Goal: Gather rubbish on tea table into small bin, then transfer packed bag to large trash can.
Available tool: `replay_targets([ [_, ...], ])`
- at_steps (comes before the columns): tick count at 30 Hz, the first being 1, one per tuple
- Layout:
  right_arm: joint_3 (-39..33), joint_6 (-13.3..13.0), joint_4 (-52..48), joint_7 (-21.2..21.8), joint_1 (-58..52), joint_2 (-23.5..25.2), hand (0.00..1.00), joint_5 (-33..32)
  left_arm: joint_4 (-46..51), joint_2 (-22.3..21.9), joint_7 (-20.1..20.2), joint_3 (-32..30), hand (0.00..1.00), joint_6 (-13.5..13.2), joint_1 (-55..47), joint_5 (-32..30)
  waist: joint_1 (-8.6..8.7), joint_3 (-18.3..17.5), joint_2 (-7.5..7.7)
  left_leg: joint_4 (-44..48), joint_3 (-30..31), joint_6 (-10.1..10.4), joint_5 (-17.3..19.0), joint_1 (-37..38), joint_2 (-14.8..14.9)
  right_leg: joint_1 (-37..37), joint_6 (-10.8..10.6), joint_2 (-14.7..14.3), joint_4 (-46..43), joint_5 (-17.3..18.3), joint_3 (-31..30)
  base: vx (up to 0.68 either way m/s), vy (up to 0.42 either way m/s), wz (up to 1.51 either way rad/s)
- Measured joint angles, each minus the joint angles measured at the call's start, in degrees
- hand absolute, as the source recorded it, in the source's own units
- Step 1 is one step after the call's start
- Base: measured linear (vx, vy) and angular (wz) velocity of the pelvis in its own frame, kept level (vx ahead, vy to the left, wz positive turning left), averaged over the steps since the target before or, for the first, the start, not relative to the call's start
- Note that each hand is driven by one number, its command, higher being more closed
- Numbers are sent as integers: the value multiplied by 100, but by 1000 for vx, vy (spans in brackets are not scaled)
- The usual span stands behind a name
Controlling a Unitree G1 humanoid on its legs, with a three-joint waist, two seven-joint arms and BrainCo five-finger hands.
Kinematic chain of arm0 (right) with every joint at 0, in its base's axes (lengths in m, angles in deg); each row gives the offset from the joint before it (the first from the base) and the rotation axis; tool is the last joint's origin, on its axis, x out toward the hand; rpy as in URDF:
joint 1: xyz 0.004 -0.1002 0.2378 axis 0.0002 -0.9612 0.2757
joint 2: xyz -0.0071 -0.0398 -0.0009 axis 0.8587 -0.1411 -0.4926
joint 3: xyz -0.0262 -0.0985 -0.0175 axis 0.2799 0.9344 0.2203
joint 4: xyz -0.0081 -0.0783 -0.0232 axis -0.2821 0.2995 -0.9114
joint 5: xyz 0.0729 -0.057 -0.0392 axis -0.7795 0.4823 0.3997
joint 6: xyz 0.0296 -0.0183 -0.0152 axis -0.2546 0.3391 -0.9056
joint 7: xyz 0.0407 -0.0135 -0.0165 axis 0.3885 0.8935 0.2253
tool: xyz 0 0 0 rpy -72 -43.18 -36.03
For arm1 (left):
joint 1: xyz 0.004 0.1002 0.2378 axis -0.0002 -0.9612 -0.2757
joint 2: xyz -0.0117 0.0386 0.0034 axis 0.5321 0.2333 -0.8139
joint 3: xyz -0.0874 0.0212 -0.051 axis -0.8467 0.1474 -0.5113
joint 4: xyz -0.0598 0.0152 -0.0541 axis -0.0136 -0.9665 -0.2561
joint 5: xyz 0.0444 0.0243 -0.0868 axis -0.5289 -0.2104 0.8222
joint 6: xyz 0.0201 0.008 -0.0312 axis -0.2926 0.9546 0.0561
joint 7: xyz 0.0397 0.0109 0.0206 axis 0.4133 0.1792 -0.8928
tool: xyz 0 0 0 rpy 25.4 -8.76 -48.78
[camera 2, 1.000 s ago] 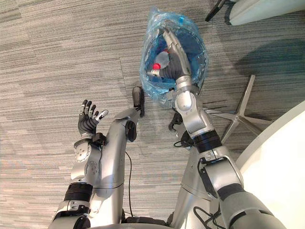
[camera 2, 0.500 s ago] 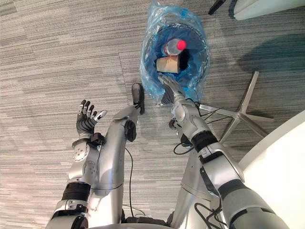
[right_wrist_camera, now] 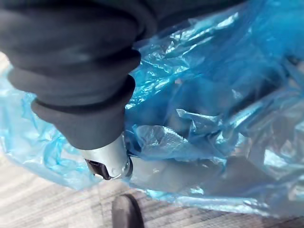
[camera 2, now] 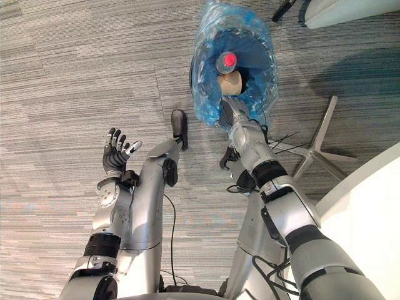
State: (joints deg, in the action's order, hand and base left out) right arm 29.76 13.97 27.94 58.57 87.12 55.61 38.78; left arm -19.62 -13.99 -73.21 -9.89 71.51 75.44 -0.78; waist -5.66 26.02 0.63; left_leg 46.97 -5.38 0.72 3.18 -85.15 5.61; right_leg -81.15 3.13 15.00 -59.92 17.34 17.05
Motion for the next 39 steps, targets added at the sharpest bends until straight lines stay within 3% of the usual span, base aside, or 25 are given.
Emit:
replay_targets([
  [7, -427, 24, -784, -110, -62, 71, 100, -162, -26, -77, 1, -44, 0, 1, -8, -6, -13, 0, 1, -8, -18, -54, -34, 176, 42, 176, 17, -35, 26, -10, 3, -54, 11, -1],
  [16, -635, -123, -2128, -86, -814, 252, 100, -1325, -46, -185, 13, -62, 0, 28, -76, -47, -128, -54, 4, -83, -41, -55, -29, 564, 114, 564, 19, -118, 138, -13, 9, -60, 12, -3],
  [22, -626, -152, -2231, 52, -1089, 261, 100, -1288, -45, -175, 21, -67, 0, 30, -128, -78, -110, -103, 34, -355, -89, 38, -67, 843, 146, 799, 29, -192, 404, -87, 16, -62, 15, -3],
  [31, -663, -232, -2337, 44, -1084, 327, 100, -1336, -49, -173, 16, -74, 0, 30, -128, -88, -96, -104, 36, -442, -92, -21, -150, 854, 148, 799, 74, -203, 446, -126, 37, -48, 8, 1],
  [36, -935, -381, -2715, 31, -1342, 455, 100, -2375, -49, -175, 19, -69, 0, 36, -128, -150, -102, -104, 36, -352, -48, -27, -149, 921, 194, 924, 74, -250, 434, -125, 71, -51, 5, -3],
  [37, -1039, -487, -2911, 37, -1556, 518, 100, -2921, -49, -184, 27, -53, 0, 63, -129, -202, -99, -104, 36, -316, -17, -39, -127, 1056, 228, 1099, 64, -290, 455, -116, 96, -59, -5, -4],
  [39, -1091, -543, -3180, 43, -1786, 621, 100, -3390, -48, -185, 68, -44, 0, 79, -136, -204, -49, -104, 37, -372, -16, -23, -115, 1281, 228, 1322, 59, -295, 494, -113, 107, -69, -17, 2],
])
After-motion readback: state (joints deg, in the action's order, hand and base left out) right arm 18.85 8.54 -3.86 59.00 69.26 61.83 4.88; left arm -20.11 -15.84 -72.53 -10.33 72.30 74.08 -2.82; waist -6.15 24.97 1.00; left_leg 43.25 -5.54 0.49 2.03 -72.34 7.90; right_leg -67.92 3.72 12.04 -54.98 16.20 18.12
